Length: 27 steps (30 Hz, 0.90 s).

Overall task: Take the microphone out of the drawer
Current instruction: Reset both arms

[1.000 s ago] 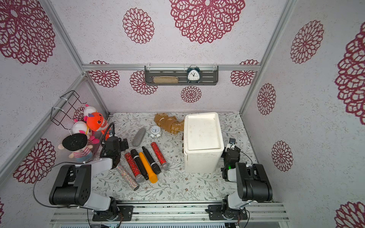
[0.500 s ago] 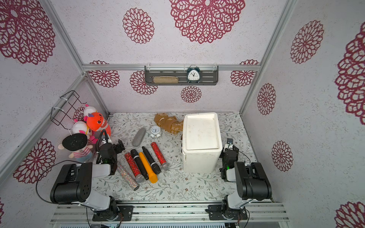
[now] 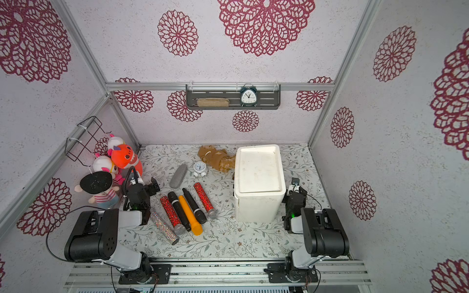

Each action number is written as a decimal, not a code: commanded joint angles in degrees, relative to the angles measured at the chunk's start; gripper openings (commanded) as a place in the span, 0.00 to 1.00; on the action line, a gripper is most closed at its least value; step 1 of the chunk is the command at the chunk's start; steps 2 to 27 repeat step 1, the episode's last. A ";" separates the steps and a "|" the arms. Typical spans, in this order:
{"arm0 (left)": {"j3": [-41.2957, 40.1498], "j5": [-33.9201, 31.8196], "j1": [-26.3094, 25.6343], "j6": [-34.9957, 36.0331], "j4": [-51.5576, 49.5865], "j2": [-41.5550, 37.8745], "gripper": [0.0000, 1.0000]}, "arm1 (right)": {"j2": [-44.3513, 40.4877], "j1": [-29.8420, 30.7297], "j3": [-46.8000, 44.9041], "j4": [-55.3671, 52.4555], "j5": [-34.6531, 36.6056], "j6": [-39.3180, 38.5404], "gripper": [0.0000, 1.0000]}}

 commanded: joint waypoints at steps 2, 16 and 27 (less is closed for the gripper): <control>0.55 -0.52 -0.18 0.47 1.74 0.48 0.97 | -0.16 1.22 0.36 2.64 -0.40 -1.08 0.99; 0.55 -0.52 -0.18 0.47 1.74 0.48 0.97 | -0.16 1.22 0.36 2.64 -0.40 -1.08 0.99; 0.55 -0.52 -0.18 0.47 1.74 0.48 0.97 | -0.16 1.22 0.36 2.64 -0.40 -1.08 0.99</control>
